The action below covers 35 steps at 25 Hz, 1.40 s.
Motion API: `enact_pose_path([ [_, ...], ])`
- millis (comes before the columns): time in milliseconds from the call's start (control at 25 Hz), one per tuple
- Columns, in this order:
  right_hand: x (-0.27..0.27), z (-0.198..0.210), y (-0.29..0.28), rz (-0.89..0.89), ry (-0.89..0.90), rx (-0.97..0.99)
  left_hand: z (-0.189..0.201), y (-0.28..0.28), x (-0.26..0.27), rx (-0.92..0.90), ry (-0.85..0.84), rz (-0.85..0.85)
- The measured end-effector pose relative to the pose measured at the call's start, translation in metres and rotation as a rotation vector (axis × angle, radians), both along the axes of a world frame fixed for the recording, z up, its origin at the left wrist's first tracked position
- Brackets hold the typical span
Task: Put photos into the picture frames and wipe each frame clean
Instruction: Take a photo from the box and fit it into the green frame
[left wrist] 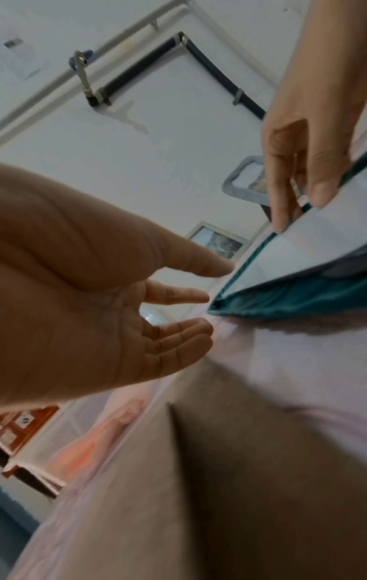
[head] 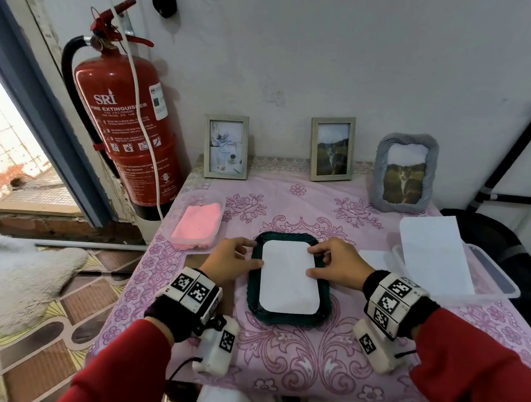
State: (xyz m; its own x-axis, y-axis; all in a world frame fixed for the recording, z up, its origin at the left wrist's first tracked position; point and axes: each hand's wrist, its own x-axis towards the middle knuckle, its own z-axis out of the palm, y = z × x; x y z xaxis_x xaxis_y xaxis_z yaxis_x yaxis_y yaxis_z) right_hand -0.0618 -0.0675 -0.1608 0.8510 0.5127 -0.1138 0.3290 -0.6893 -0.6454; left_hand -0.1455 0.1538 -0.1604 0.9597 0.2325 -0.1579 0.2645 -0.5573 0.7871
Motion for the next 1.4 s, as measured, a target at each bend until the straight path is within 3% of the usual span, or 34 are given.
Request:
enact_pose_path([
  [200,0.002,0.001,-0.001,0.023,-0.015,-0.007,0.009,0.034,-0.031,0.098,-0.068,0.118],
  [520,0.003,-0.001,-0.001,0.022,-0.013,0.015,-0.011,0.063,-0.073,0.448,0.235,0.252],
  [720,0.003,-0.002,0.001,0.023,-0.001,0.019,-0.013,0.057,-0.073,0.407,0.269,0.369],
  [880,0.003,-0.002,-0.001,0.026,-0.01,0.014,-0.015,0.054,-0.067,0.173,0.265,0.476],
  [1000,0.002,-0.002,0.001,0.033,-0.017,0.012,-0.018,0.047,-0.063,0.035,0.15,0.524],
  [1120,0.003,-0.002,0.0,0.032,-0.015,0.019,-0.017,0.041,-0.061,0.072,0.101,0.518],
  [1280,0.002,-0.002,0.0,0.032,-0.011,0.013,-0.013,0.045,-0.061,-0.024,0.111,0.536],
  [1400,0.002,-0.002,0.0,0.037,-0.015,0.014,-0.012,0.036,-0.065,0.204,0.168,0.47],
])
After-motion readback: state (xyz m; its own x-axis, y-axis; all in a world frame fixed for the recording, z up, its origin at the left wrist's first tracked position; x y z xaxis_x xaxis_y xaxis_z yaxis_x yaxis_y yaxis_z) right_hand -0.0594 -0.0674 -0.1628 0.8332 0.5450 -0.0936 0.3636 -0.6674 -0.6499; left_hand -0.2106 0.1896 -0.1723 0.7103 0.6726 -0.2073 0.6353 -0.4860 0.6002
